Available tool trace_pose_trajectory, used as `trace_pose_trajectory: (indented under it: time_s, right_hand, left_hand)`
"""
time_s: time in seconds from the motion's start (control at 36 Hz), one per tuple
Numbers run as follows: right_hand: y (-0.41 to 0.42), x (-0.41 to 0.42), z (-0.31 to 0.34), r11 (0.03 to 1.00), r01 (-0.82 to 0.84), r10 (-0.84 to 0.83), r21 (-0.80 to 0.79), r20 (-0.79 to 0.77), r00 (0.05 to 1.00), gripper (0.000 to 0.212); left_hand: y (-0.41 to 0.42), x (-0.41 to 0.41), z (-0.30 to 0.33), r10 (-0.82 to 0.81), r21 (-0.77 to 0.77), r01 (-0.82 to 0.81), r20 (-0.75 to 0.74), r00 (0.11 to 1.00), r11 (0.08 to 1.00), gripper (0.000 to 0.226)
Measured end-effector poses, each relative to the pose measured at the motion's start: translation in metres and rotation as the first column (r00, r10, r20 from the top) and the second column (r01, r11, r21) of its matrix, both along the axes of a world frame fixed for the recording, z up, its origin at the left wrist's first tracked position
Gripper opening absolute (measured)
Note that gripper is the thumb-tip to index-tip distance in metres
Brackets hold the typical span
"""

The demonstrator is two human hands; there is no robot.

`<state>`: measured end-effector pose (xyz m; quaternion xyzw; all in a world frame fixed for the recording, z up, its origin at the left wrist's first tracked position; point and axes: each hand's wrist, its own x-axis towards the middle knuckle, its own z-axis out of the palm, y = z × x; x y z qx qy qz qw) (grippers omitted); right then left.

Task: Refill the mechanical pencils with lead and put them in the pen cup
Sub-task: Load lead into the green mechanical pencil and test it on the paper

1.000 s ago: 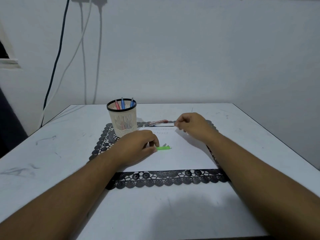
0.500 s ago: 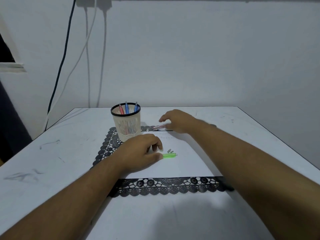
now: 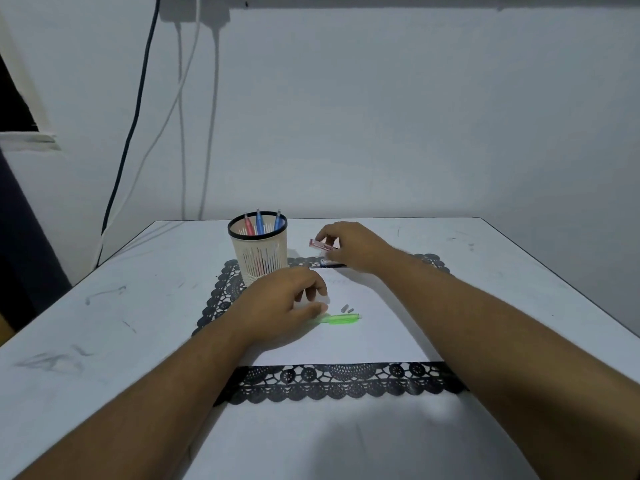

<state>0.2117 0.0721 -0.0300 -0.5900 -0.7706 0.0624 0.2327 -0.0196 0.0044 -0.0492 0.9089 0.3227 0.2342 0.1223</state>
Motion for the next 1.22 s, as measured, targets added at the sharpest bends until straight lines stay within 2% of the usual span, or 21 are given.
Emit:
trace_pose_trajectory:
  time_s: [0.06, 0.08, 0.17, 0.25, 0.31, 0.42, 0.56, 0.69, 0.83, 0.92, 1.03, 1.11, 1.22]
  right_hand:
    - [-0.016, 0.000, 0.005, 1.000, -0.003, -0.001, -0.017, -0.260, 0.966, 0.036]
    - [-0.026, -0.001, 0.008, 0.999, -0.018, 0.006, -0.027, -0.397, 0.918, 0.038]
    - [-0.053, -0.009, 0.018, 0.996, -0.071, 0.017, -0.044, -0.729, 0.684, 0.034]
    - [-0.078, -0.016, 0.027, 0.988, -0.135, -0.011, -0.079, -0.896, 0.443, 0.022]
    - [-0.090, -0.021, 0.028, 0.985, -0.153, -0.019, -0.086, -0.919, 0.394, 0.016]
    - [-0.112, -0.024, 0.023, 0.985, -0.164, 0.017, -0.048, -0.926, 0.377, 0.016]
    - [-0.125, -0.024, 0.014, 0.991, -0.131, 0.033, -0.015, -0.932, 0.362, 0.013]
    - [-0.128, -0.022, 0.009, 0.992, -0.124, 0.034, -0.011, -0.933, 0.359, 0.016]
    - [-0.130, -0.020, 0.010, 0.990, -0.138, 0.042, -0.004, -0.942, 0.334, 0.017]
    - [-0.129, -0.018, 0.011, 0.989, -0.144, 0.036, -0.012, -0.946, 0.323, 0.011]
    - [-0.130, -0.011, 0.012, 0.982, -0.172, -0.016, -0.084, -0.931, 0.365, 0.006]
    - [-0.133, -0.009, 0.014, 0.950, -0.246, -0.073, -0.193, -0.901, 0.427, 0.007]
    - [-0.136, -0.016, 0.015, 0.927, -0.301, -0.074, -0.222, -0.898, 0.433, 0.004]
  left_hand:
    - [0.000, 0.000, 0.001, -0.008, 0.064, 0.007, 0.028, 1.000, 0.998, 0.027]
    - [-0.001, 0.000, 0.002, -0.003, 0.101, -0.002, 0.052, 0.999, 0.995, 0.028]
    - [-0.004, 0.004, 0.004, 0.025, 0.172, -0.057, 0.181, 0.983, 0.983, 0.028]
    - [-0.008, 0.010, 0.009, 0.079, 0.124, -0.132, 0.360, 0.929, 0.984, 0.037]
    - [-0.011, 0.014, 0.011, 0.133, 0.048, -0.172, 0.445, 0.886, 0.984, 0.048]
    - [-0.019, 0.018, 0.014, 0.182, -0.134, -0.131, 0.518, 0.836, 0.982, 0.054]
    - [-0.023, 0.020, 0.012, 0.159, -0.300, 0.011, 0.537, 0.828, 0.954, 0.029]
    - [-0.020, 0.019, 0.009, 0.146, -0.299, 0.016, 0.513, 0.846, 0.954, 0.017]
    - [-0.019, 0.018, 0.009, 0.127, -0.169, -0.056, 0.445, 0.887, 0.984, 0.013]
    - [-0.019, 0.017, 0.010, 0.126, -0.150, -0.062, 0.468, 0.875, 0.987, 0.013]
    - [-0.018, 0.014, 0.015, 0.184, -0.286, -0.019, 0.565, 0.804, 0.958, 0.005]
    - [-0.017, 0.012, 0.019, 0.196, -0.395, 0.120, 0.669, 0.717, 0.911, 0.010]
    - [-0.018, 0.015, 0.018, 0.168, -0.439, 0.340, 0.782, 0.600, 0.832, 0.019]
